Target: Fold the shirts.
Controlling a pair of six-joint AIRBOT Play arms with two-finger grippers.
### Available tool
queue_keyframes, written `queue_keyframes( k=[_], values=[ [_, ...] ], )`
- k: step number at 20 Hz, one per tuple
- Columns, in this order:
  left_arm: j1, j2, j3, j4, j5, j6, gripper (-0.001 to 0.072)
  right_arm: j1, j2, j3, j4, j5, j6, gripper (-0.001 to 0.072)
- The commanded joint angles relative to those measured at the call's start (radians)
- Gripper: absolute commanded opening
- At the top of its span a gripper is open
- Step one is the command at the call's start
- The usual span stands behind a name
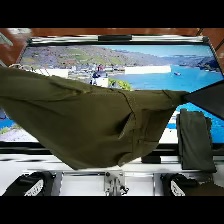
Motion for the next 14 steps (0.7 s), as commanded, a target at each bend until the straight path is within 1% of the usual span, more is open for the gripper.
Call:
queue_keyframes(
  k=[1,2,4,6,8,10,11,12,14],
  values=[
    [0.001,-0.015,-0.215,0.052,0.015,-0.021,0.0056,-0.001,-0.01,-0.159,-0.114,0.023,-0.029,0.0088],
    [0.001,-0.023,-0.312,0.077,0.057,-0.021,0.0057,-0.001,-0.011,-0.253,-0.159,-0.01,-0.062,0.0088],
    [0.001,-0.061,-0.503,0.115,0.236,-0.019,0.0057,-0.001,-0.038,-0.463,-0.263,-0.161,-0.121,0.0088],
    [0.0,-0.157,-0.628,0.101,0.453,0.018,0.0057,-0.001,-0.134,-0.62,-0.266,-0.401,-0.192,0.0088],
    [0.0,-0.301,-0.652,0.076,0.615,0.06,0.0057,-0.001,-0.289,-0.674,-0.189,-0.653,-0.311,0.0088],
    [0.001,-0.454,-0.639,0.05,0.761,0.105,0.0057,-0.001,-0.447,-0.673,-0.093,-0.892,-0.395,0.0088],
    [0.001,-0.521,-0.629,0.048,0.809,0.126,0.0057,0.0,-0.514,-0.673,-0.042,-1.009,-0.422,0.0088],
    [0.001,-0.584,-0.619,0.041,0.84,0.134,0.0057,-0.001,-0.57,-0.673,0.018,-1.098,-0.434,0.0088],
    [0.001,-0.686,-0.602,0.029,0.85,0.134,0.0057,-0.001,-0.649,-0.673,0.105,-1.195,-0.449,0.0088]
  ],
)
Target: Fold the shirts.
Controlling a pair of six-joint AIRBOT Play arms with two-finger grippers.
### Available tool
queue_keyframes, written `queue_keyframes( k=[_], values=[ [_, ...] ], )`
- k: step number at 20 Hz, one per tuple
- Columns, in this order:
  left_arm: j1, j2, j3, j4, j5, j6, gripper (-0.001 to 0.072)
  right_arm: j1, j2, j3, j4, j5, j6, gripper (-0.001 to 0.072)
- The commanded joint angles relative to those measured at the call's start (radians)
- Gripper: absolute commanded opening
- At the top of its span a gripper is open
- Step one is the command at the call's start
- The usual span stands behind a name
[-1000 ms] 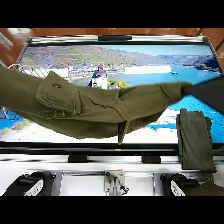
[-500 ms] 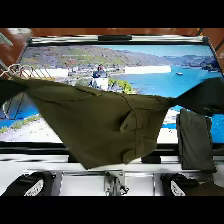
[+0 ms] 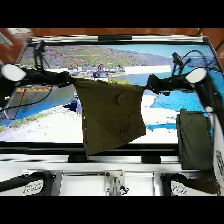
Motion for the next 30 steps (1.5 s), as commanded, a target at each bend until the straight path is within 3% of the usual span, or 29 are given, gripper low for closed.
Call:
queue_keyframes(
  k=[1,5,7,9,13,16,20,25,30],
  values=[
    [0.001,-0.189,0.008,-0.029,0.12,0.032,0.0057,0.0,-0.169,-0.021,0.168,-0.303,-0.08,0.0089],
    [0.001,-0.243,0.011,-0.051,0.132,0.033,0.0057,-0.001,-0.22,-0.021,0.169,-0.289,-0.081,0.0089],
    [0.001,-0.234,0.025,-0.051,0.113,0.077,0.0057,-0.001,-0.207,-0.021,0.169,-0.265,-0.081,0.0089],
    [0.001,-0.209,0.065,-0.051,-0.003,0.171,0.0057,-0.012,-0.164,-0.021,0.156,-0.179,-0.107,0.0089],
    [-0.005,-0.094,0.097,-0.003,-0.303,0.203,0.0056,-0.04,-0.044,-0.021,0.08,0.151,-0.105,0.0089],
    [-0.053,-0.004,0.039,0.151,-0.491,0.13,0.0056,0.0,0.003,-0.023,-0.094,0.422,-0.046,0.0089],
    [-0.118,0.133,-0.188,0.197,-0.501,0.023,0.0056,0.089,0.005,-0.049,-0.307,0.557,0.004,0.0089],
    [-0.271,0.224,-0.423,0.151,-0.483,-0.004,0.0056,0.095,0.005,-0.066,-0.386,0.559,0.011,0.0089],
    [-0.439,0.219,-0.467,0.153,-0.42,-0.031,0.0056,0.094,0.005,-0.082,-0.342,0.667,0.003,0.0088]
  ],
)
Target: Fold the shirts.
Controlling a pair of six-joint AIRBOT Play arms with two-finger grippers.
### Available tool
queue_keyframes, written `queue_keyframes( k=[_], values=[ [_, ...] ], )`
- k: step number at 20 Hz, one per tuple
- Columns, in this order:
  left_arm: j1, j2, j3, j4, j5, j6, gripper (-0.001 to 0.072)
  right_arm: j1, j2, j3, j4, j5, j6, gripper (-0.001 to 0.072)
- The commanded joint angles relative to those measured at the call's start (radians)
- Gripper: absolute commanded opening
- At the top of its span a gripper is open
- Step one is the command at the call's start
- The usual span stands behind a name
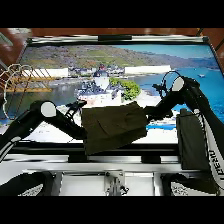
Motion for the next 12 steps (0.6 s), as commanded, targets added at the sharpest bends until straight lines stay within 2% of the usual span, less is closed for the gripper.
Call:
queue_keyframes(
  k=[1,6,12],
  values=[
    [-0.086,0.008,-0.045,-0.006,0.042,-0.042,0.0056,0.003,0.002,-0.033,0.021,0.077,-0.01,0.0088],
    [-0.077,0.008,-0.113,-0.002,0.046,-0.051,0.0056,0.003,0.002,-0.171,0.095,0.032,-0.01,0.0088],
    [-0.077,0.01,-0.127,-0.002,0.034,-0.044,0.0056,0.002,0.037,-0.177,0.187,0.076,-0.015,0.0089]
  ],
)
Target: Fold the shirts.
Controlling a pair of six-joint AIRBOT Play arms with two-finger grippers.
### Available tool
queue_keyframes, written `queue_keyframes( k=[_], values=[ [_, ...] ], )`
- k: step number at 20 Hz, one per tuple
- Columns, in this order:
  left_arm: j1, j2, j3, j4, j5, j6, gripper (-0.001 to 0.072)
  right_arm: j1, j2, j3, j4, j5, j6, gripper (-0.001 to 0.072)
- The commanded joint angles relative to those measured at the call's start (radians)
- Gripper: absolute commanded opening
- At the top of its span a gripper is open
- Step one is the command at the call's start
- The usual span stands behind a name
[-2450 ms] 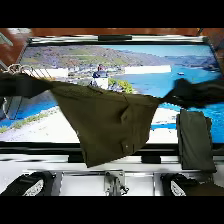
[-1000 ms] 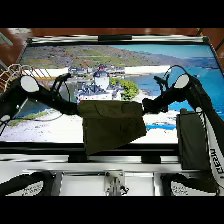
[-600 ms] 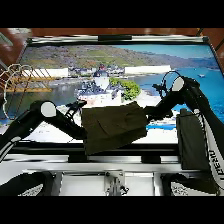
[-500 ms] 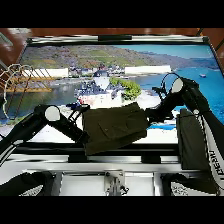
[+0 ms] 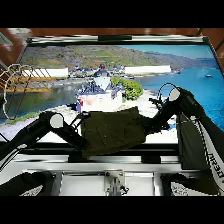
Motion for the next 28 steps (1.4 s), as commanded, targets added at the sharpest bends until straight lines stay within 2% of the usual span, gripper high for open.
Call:
queue_keyframes(
  k=[1,4,5,6,7,8,10,11,14,17,22,28],
  values=[
    [-0.002,0.001,-0.008,-0.003,-0.002,0.005,0.0056,0.0,0.028,-0.01,0.046,0.053,-0.007,0.0089],
    [-0.002,-0.001,-0.009,-0.003,-0.001,0.028,0.0056,0.001,0.039,-0.01,0.029,0.092,-0.029,0.0094],
    [-0.002,-0.001,-0.01,-0.002,-0.002,0.028,0.0056,0.0,0.038,-0.01,0.016,0.085,-0.03,0.019],
    [-0.002,0.0,-0.01,-0.002,-0.008,0.028,0.0057,0.0,0.038,-0.01,0.002,0.082,-0.04,0.0437],
    [0.0,0.0,-0.01,-0.002,-0.025,0.027,0.0065,-0.002,0.039,-0.01,0.0,0.102,-0.072,0.055],
    [0.003,0.0,-0.008,-0.003,-0.051,0.027,0.0152,-0.015,0.039,-0.01,0.002,0.132,-0.09,0.055],
    [0.03,0.01,-0.007,-0.003,-0.111,0.027,0.0475,-0.074,0.048,-0.007,0.043,0.162,-0.09,0.0575],
    [0.051,0.018,-0.007,-0.003,-0.132,0.027,0.0561,-0.11,0.058,-0.007,0.09,0.153,-0.096,0.0683],
    [0.132,0.075,-0.006,-0.003,-0.16,0.027,0.0577,-0.214,0.065,-0.007,0.158,-0.02,-0.119,0.0683],
    [0.197,0.129,0.039,-0.003,-0.129,0.027,0.0577,-0.243,0.0,-0.007,0.206,-0.19,-0.117,0.0684],
    [0.217,0.129,0.15,-0.003,-0.101,0.026,0.0574,-0.227,-0.174,-0.007,0.365,-0.194,-0.178,0.0685],
    [0.218,0.129,0.158,-0.003,-0.096,0.019,0.0574,-0.114,-0.203,-0.007,0.213,-0.198,-0.206,0.0685]
  ],
)
